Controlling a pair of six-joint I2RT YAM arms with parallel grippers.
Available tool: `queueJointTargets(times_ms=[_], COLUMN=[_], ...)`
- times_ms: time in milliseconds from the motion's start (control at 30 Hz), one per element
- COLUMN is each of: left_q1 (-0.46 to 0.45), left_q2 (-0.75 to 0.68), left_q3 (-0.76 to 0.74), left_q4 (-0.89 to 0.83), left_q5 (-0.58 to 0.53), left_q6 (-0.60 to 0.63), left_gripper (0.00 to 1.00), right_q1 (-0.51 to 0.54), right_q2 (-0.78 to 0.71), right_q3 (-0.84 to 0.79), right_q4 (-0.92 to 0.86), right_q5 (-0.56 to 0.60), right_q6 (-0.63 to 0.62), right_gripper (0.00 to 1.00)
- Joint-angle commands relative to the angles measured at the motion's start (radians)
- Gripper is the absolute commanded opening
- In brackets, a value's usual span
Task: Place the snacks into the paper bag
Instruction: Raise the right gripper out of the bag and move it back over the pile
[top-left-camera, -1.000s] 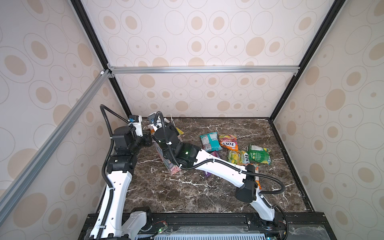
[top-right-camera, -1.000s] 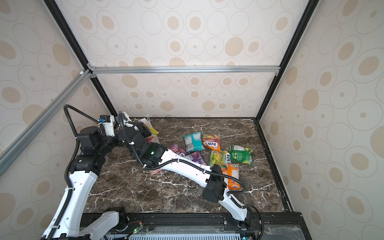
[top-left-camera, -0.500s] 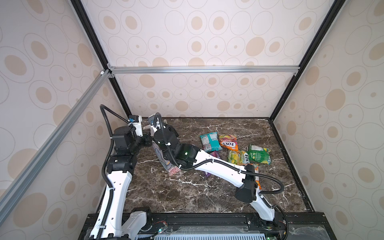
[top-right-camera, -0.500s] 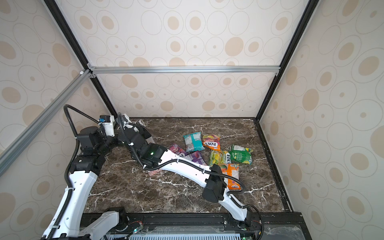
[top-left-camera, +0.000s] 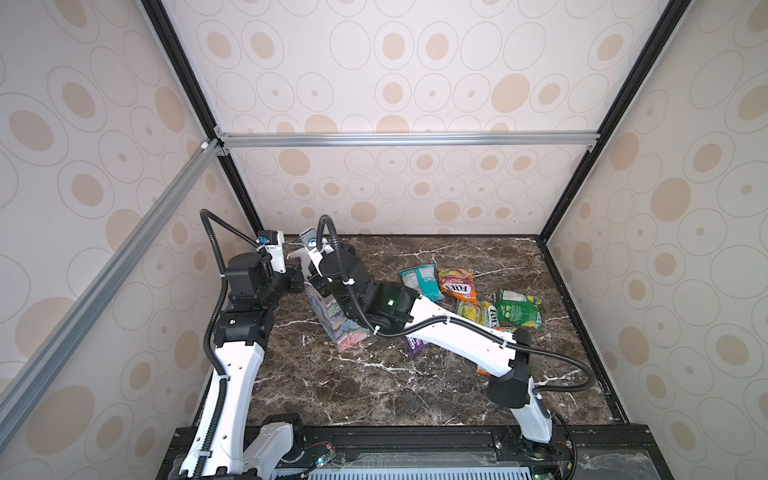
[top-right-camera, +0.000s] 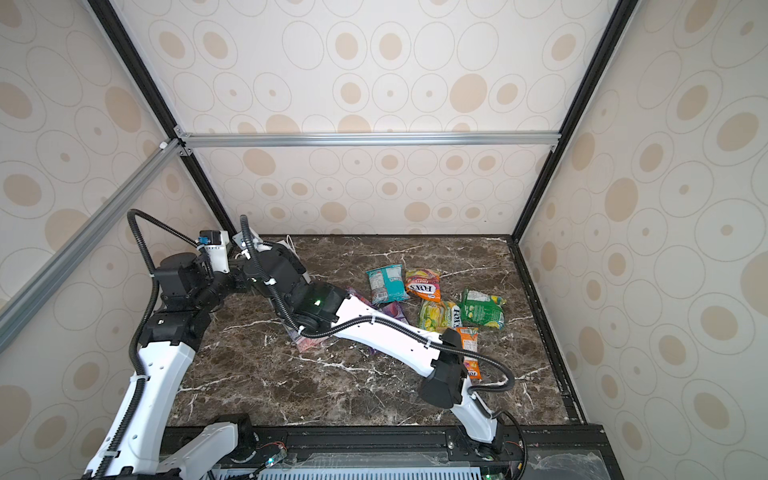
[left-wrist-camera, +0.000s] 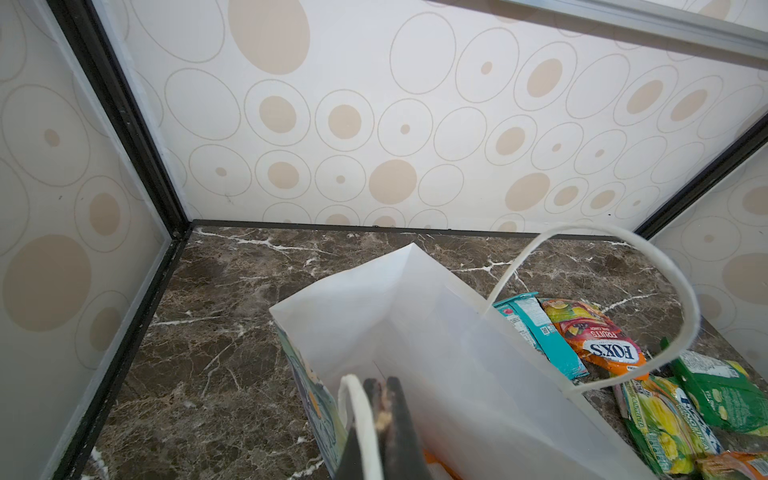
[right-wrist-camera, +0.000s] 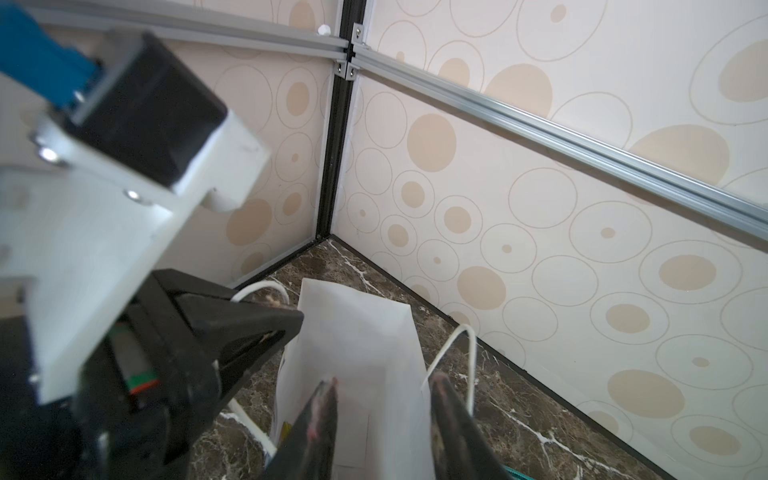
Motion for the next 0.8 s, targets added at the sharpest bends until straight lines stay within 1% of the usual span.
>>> queueJointTargets(times_ms=[0,100,200,267,400,500,600,667,733,767], left_q1=[0.009,0.009,0.009,0.008,0.008,0.008,0.008,0.008,0.008,0.008], left_q2=[-0.017,-0.015,-0.015,-0.018,-0.019,-0.017,-0.020,-0.019,-0.017,-0.019], left_q3=[0.005,0.006,0.006,0.005,0.006,0.006,0.004,0.003,0.005,0.005], left_q4=[0.021,0.021,0.019,0.020,0.020,0.021,0.024,0.025,0.025,0.027], left_q5=[-0.002,-0.001,-0.002,-0.005,0.000,0.004,-0.001,0.004,0.014,0.017], left_q6=[-0.003,-0.004,-0.003,-0.002,-0.003,-0.004,-0.005,-0.005,-0.009,-0.009], left_gripper=[0.00,0.00,0.00,0.00,0.00,0.00,0.00,0.00,0.00,0.00], right_q1=[-0.011,-0.040,-0.065,-0.074,-0.092,-0.110,-0.116,-0.141,-0.187,-0.205], right_q2=[-0.104,-0.106,-0.097,-0.111,-0.191,-0.270,-0.361,-0.419,-0.480,-0.509], right_q3=[-0.024,-0.022,-0.009,-0.037,-0.198,-0.333,-0.485,-0.568,-0.653,-0.698], right_q4=[-0.084,-0.141,-0.208,-0.234,-0.191,-0.139,-0.088,-0.102,-0.133,-0.135], right_q5=[-0.034,-0.088,-0.174,-0.187,-0.195,-0.225,-0.257,-0.319,-0.381,-0.392], right_q6=[0.033,0.047,0.099,0.119,0.146,0.180,0.182,0.211,0.270,0.292], right_gripper=[0.45,0.49,0.53,0.54,0.54,0.54,0.54,0.54,0.54,0.54])
